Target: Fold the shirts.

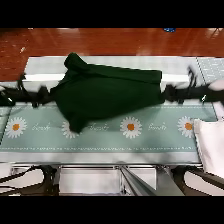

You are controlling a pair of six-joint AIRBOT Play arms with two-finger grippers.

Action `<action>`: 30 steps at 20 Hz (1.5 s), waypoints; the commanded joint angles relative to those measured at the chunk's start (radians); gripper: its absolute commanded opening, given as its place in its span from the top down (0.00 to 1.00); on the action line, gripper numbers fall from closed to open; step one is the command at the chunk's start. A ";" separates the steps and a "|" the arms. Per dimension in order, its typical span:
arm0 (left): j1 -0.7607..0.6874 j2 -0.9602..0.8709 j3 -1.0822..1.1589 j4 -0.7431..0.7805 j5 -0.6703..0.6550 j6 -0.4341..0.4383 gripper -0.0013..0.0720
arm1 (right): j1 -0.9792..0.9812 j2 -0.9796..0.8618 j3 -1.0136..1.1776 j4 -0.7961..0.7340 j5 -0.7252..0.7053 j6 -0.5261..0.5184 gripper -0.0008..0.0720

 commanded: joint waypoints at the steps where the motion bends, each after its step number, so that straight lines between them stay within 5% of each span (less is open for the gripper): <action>1: 0.009 0.062 0.264 -0.359 -0.053 0.029 0.96 | -0.032 -0.010 0.448 -0.058 0.181 0.061 0.96; 5: 0.009 0.145 0.698 -0.383 -0.052 0.012 0.96 | -0.045 0.022 0.928 -0.155 0.336 0.129 0.96; 11: 0.010 0.338 1.064 0.138 -0.052 -0.153 0.96 | -0.098 0.295 1.086 -0.385 0.286 0.159 0.96; 20: -0.123 0.747 1.070 0.703 -0.089 -0.239 0.96 | -0.110 0.611 1.085 -0.607 0.448 0.205 0.96; 25: -0.373 0.774 0.972 0.755 -0.243 -0.262 0.96 | -0.111 0.624 1.004 -0.577 0.571 0.213 0.96; 30: -0.387 0.700 0.665 0.887 -0.170 -0.340 0.96 | -0.110 0.611 0.701 -0.474 0.505 0.191 0.96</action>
